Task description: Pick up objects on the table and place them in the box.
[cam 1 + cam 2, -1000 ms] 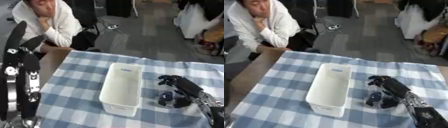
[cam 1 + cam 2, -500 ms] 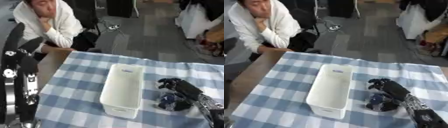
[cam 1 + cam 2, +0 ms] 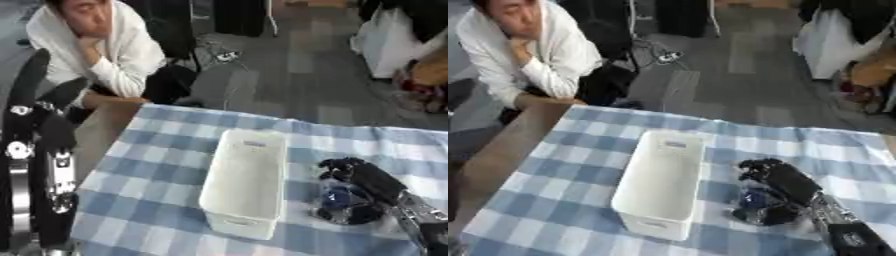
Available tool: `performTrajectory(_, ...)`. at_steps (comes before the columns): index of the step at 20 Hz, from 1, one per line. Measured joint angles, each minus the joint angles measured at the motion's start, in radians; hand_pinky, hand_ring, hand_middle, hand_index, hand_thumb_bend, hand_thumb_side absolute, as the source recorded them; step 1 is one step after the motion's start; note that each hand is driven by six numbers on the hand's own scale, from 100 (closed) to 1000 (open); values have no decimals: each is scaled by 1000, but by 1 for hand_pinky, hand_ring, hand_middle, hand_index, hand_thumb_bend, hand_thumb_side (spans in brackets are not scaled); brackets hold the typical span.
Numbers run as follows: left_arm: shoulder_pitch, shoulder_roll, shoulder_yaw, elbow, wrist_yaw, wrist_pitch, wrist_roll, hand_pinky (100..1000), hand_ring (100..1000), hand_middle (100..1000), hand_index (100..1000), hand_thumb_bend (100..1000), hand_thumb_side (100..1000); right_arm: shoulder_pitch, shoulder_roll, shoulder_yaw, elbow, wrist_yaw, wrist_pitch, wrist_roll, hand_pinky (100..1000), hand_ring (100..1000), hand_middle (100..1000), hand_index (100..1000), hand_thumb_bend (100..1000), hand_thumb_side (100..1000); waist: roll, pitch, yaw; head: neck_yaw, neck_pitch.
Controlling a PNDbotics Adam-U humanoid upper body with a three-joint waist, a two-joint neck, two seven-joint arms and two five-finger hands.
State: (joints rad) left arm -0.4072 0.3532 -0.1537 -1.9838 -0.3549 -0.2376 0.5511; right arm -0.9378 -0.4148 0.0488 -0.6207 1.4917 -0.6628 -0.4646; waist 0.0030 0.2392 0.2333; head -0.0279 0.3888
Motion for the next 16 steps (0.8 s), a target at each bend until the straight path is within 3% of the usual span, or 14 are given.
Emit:
performTrajectory(9, 0, -7, -6, 0, 5, 1, -1, 869, 770, 989, 995, 100, 883, -3, -9, -8, 6, 8, 5, -12, 697, 716, 809, 759, 585, 1000, -5, 11, 9, -9, -21)
performTrajectory(16, -1, -7, -6, 0, 6, 1, -1, 870, 770, 989, 995, 100, 883, -9, -9, -12, 5, 5, 7, -15, 584, 645, 776, 737, 554, 1000, -6, 17, 12, -9, -27)
